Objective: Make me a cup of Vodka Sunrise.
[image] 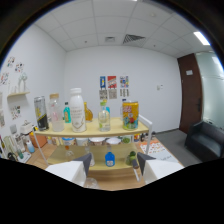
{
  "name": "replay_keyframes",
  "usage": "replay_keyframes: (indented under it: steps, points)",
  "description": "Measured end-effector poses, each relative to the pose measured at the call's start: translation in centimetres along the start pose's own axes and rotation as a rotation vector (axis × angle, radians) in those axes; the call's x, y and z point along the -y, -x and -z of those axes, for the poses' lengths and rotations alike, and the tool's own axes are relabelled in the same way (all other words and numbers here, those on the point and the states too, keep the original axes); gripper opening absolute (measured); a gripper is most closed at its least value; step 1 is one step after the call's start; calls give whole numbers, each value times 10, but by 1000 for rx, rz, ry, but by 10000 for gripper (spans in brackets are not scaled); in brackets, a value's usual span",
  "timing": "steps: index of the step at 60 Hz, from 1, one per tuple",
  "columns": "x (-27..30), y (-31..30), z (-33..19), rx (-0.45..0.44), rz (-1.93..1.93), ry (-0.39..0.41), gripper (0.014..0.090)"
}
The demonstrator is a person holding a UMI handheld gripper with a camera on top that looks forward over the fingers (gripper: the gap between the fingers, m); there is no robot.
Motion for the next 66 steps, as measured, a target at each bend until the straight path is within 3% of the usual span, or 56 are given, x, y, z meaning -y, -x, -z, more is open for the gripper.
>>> replay_keyframes:
  steps: [15,24,33,40,57,66]
  points:
    - [91,-49,-74,-9,14,-109,852]
    - [97,-54,-120,27,-14,-76,840]
    - [90,-51,-152,51,-22,-38,738]
    - [85,-56,-159,27,-5,-20,538]
    - [85,-56,-151,14,2,-13,506]
    - [101,-54,-116,-4,13,-59,503]
